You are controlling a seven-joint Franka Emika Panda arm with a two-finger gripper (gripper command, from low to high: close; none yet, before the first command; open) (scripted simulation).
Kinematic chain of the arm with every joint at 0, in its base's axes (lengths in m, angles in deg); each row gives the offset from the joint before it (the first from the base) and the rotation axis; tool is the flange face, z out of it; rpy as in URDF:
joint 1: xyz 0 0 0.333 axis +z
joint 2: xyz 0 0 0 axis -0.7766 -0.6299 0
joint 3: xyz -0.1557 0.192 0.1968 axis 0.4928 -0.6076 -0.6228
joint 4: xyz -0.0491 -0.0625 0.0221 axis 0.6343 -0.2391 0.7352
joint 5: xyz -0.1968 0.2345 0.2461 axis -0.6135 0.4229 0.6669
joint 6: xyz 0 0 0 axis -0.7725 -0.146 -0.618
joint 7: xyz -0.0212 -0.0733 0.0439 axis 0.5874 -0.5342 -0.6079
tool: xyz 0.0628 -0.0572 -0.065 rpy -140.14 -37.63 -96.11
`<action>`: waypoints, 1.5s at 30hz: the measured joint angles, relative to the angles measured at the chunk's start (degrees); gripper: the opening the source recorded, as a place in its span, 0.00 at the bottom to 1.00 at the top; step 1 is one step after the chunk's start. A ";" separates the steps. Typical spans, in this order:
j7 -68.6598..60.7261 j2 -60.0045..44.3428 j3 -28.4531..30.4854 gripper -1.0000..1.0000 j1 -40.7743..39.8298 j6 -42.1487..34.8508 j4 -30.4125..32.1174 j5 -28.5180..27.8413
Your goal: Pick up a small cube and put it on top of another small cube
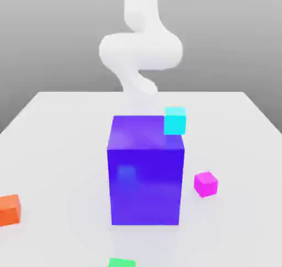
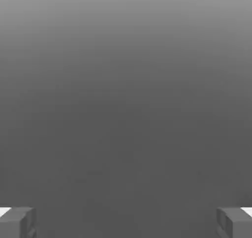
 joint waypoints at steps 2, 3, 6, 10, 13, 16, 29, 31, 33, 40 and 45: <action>-5.64 -2.99 1.10 0.50 3.30 2.54 2.89 0.23; -8.35 -4.44 1.55 0.50 4.86 3.77 4.28 0.35; -16.27 -8.74 2.77 0.50 9.52 7.38 8.38 0.62; -26.78 -14.46 3.86 0.50 15.49 12.18 13.83 1.00; -34.59 -18.74 4.34 0.50 19.82 15.78 17.91 1.23; -42.33 -22.98 4.51 0.50 23.98 19.36 22.00 1.40; -68.10 -39.45 2.99 0.50 36.16 33.57 35.67 -0.43; -69.58 -41.32 2.85 0.50 36.42 34.96 35.18 1.02; -70.98 -43.19 2.51 0.50 36.43 36.41 34.66 2.66; -74.67 -49.88 -0.94 0.50 34.07 41.91 33.27 7.42; -74.59 -54.64 -2.73 0.50 32.67 46.06 32.92 7.83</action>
